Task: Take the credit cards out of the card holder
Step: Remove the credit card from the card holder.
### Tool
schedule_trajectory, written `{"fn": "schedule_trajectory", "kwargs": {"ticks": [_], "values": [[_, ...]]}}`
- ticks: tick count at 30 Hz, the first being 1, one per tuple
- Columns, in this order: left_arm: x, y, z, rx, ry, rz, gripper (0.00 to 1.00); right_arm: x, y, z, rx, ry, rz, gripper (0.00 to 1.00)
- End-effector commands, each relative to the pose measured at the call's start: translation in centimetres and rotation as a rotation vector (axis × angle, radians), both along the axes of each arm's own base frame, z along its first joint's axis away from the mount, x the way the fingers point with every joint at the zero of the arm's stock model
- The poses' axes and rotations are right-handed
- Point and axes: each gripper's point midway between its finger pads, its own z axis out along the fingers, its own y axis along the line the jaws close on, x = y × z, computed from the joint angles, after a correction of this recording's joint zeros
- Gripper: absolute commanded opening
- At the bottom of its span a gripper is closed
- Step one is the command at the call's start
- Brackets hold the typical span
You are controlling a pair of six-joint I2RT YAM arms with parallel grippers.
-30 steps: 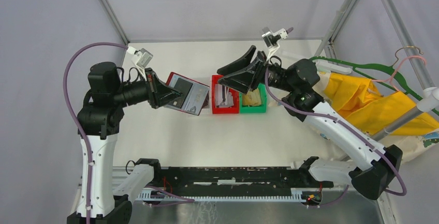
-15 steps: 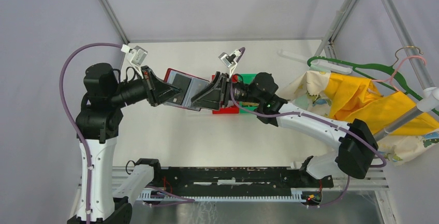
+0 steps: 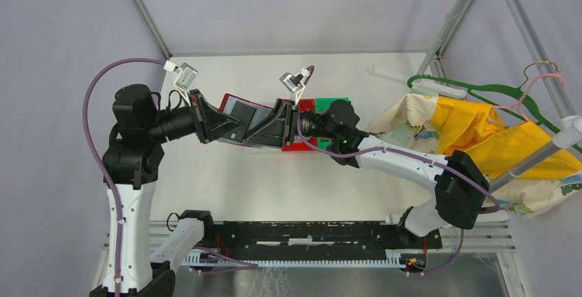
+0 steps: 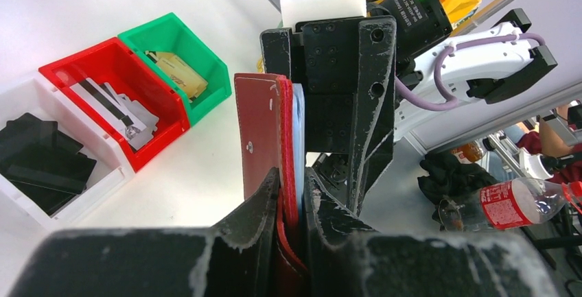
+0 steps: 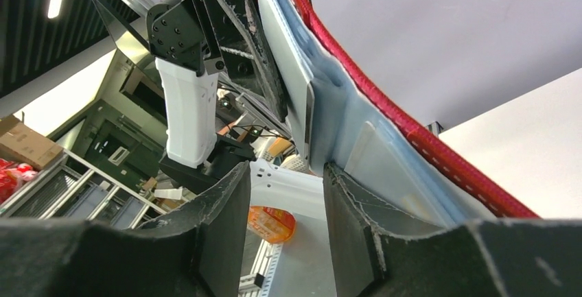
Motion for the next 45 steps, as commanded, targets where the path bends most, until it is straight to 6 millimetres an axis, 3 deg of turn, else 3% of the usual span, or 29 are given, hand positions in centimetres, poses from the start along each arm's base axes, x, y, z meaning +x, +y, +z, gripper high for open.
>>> {"fn": "schedule_trajectory", "kwargs": {"ticks": [1,7,11,16,23,30,41,43,45], "values": [[-2.2,-0.8,1.5,-0.053,-0.024,-0.096,0.1,-0.2,-0.3,4.4,0.134,-0.054,0.001,0.47],[-3.9,-1.3,1.7,-0.07,-0.031,-0.185,0.16,0.1,0.1,4.8,0.127,-0.054,-0.003,0.36],[-5.8,-1.5,1.8,-0.087,-0.047,-0.276,0.27,0.9,0.6,4.3,0.08,-0.043,-0.036,0.31],[-6.9,-1.6,1.9,-0.091,-0.068,-0.314,0.36,1.1,0.4,5.4,0.095,-0.071,-0.063,0.24],[-6.6,-1.6,2.0,-0.09,-0.066,-0.32,0.36,-0.4,-0.7,6.1,0.15,-0.099,-0.016,0.1],[-6.1,-1.6,2.3,-0.086,-0.064,-0.3,0.31,-1.9,-2.5,5.5,0.2,-0.121,-0.004,0.0],[-5.7,-1.7,3.6,-0.117,-0.052,-0.285,0.22,-2.8,-3.3,5.3,0.241,-0.144,0.004,0.0],[-5.6,-1.7,3.6,-0.119,-0.049,-0.281,0.17,-3.1,-3.2,5.5,0.244,-0.154,0.019,0.05],[-5.4,-1.7,3.6,-0.119,-0.046,-0.274,0.12,-3.4,-3.3,5.7,0.254,-0.158,0.032,0.19]]}}
